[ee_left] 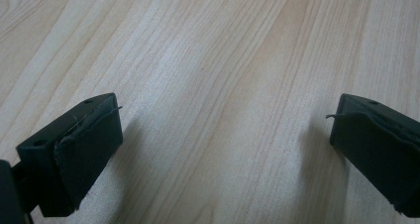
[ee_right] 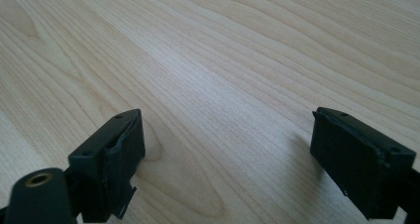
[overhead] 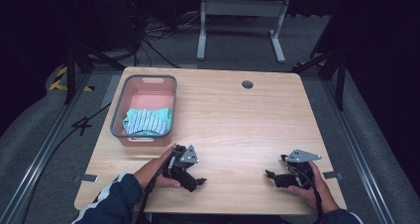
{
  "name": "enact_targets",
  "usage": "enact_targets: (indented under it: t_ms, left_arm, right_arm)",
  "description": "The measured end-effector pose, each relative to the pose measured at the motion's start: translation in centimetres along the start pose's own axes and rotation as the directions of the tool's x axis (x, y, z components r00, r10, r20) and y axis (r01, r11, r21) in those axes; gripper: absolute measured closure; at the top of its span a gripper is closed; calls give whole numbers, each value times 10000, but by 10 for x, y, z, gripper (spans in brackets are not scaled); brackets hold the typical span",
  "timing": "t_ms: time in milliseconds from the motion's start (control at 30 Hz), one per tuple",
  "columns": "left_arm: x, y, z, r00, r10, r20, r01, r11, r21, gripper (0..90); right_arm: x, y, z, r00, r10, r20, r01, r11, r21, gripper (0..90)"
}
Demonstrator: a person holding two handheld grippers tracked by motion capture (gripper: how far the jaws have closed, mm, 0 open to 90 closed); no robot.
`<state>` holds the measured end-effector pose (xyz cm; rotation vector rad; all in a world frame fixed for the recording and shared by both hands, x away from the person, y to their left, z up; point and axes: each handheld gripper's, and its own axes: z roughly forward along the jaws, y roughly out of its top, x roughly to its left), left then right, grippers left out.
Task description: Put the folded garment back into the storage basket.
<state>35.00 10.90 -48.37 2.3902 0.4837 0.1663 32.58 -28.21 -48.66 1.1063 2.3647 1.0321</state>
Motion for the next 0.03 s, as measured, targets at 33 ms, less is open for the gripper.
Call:
enact_targets:
  t_ms: [33]
  left_arm:
    - [0, 0, 0, 10000, -2, 0, 2, 10000, -2, 0]
  right_arm:
    - [0, 0, 0, 10000, 7, -3, -7, 10000, 5, 139]
